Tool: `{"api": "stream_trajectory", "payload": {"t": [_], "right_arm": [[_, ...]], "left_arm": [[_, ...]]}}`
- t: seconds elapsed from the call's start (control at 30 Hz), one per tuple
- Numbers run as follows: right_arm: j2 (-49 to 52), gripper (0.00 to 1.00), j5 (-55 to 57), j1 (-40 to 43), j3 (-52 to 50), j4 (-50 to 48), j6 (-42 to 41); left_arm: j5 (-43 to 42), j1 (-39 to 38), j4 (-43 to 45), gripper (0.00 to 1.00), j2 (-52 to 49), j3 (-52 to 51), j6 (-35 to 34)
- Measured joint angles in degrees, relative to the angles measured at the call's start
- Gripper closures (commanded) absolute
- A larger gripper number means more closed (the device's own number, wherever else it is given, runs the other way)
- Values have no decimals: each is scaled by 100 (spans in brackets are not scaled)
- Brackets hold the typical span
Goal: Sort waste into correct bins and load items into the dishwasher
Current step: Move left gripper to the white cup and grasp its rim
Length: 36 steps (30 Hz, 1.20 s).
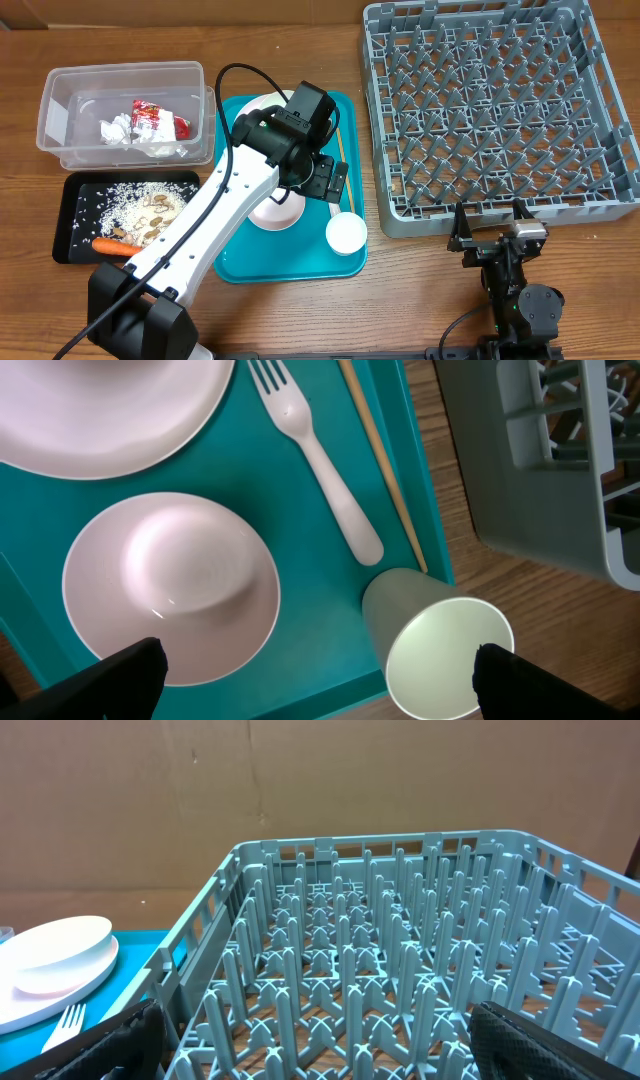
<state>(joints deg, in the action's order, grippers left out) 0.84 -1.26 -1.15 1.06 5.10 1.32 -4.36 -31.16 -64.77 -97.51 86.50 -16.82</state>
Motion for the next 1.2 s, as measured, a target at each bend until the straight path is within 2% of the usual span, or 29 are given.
{"api": "stream_trajectory", "payload": {"t": [0.27, 0.57, 0.73, 0.9, 1.07, 1.13, 1.2], "right_arm": [[0, 0, -72, 0, 0, 2, -87], [0, 0, -752, 0, 0, -87, -1596], [85, 0, -1036, 0, 238, 734, -1867], [605, 0, -1102, 0, 1609, 1777, -1974], [1685, 0, -1095, -2, 3779, 3040, -2004], [2210, 0, -1097, -2, 4568, 3644, -2013], [2671, 0, -1147, 0, 5136, 4096, -2022]], "left_arm": [[-66, 0, 70, 0, 0, 0, -63], [-105, 0, -44, 0, 0, 0, -129], [-105, 0, -7, 0, 0, 0, -129], [-105, 0, 155, 0, 0, -2, -170], [-125, 0, 160, 1, 0, -13, -262], [-179, 0, 149, 7, 0, -20, -286], [-262, 0, 105, 19, 0, -22, -326]]}}
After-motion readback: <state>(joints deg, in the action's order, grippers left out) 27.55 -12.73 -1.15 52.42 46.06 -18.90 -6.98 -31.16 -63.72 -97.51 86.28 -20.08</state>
